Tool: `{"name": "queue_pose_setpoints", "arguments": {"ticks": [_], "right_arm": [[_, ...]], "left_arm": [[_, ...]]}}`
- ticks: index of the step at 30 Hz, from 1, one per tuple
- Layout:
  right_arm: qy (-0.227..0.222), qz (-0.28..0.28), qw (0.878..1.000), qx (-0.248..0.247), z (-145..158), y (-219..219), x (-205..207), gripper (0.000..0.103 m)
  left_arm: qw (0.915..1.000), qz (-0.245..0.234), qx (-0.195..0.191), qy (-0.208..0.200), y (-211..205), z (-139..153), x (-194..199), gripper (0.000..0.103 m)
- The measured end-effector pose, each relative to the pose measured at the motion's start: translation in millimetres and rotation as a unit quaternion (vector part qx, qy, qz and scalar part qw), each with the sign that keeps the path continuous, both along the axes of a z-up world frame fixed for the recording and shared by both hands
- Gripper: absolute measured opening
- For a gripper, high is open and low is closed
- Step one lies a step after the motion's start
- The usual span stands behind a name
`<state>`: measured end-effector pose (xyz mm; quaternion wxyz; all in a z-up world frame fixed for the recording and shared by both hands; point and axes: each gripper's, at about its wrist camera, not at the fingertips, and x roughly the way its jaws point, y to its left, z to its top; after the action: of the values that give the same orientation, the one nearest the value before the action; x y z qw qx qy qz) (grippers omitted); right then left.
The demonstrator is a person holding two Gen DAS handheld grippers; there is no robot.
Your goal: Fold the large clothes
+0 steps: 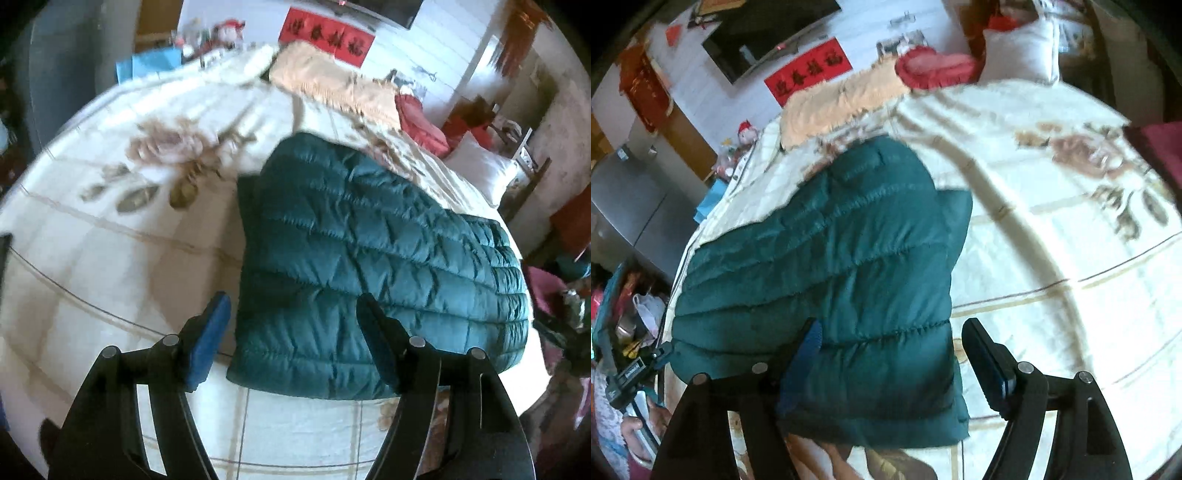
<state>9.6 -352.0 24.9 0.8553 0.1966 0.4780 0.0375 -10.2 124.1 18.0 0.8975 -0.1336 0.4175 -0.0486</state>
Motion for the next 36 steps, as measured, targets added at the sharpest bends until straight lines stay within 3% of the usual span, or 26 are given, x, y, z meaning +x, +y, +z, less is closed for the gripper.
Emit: {"name": "queue_pose_setpoints", "arguments": {"ticks": [4,10,17,22,27,36], "right_arm": [[-0.038,0.006,0.999,-0.032,27.4,23.6,-18.4,0.076],[-0.065,0.042,0.995,-0.068,40.8,64.7,-44.7,0.08],[-0.084,0.066,0.99,-0.089,37.8,111.4,-60.2,0.081],[-0.084,0.072,0.989,-0.099,31.3,131.3,-66.7,0.081],[-0.079,0.077,0.99,-0.091,27.7,142.2,-69.6,0.081],[-0.09,0.081,0.988,-0.097,31.9,153.6,-72.4,0.081]], "left_arm": [[0.9993,0.005,0.023,-0.027,-13.6,15.8,-14.3,0.071],[0.9958,0.009,0.076,-0.05,-46.0,22.6,-33.3,0.071],[0.9927,0.012,0.109,-0.051,-73.1,18.0,-46.3,0.071],[0.9925,0.001,0.112,-0.048,-82.6,10.8,-50.6,0.071],[0.9876,0.005,0.148,-0.052,-92.5,9.3,-53.9,0.071],[0.9885,-0.006,0.137,-0.064,-95.3,10.4,-56.7,0.071]]}}
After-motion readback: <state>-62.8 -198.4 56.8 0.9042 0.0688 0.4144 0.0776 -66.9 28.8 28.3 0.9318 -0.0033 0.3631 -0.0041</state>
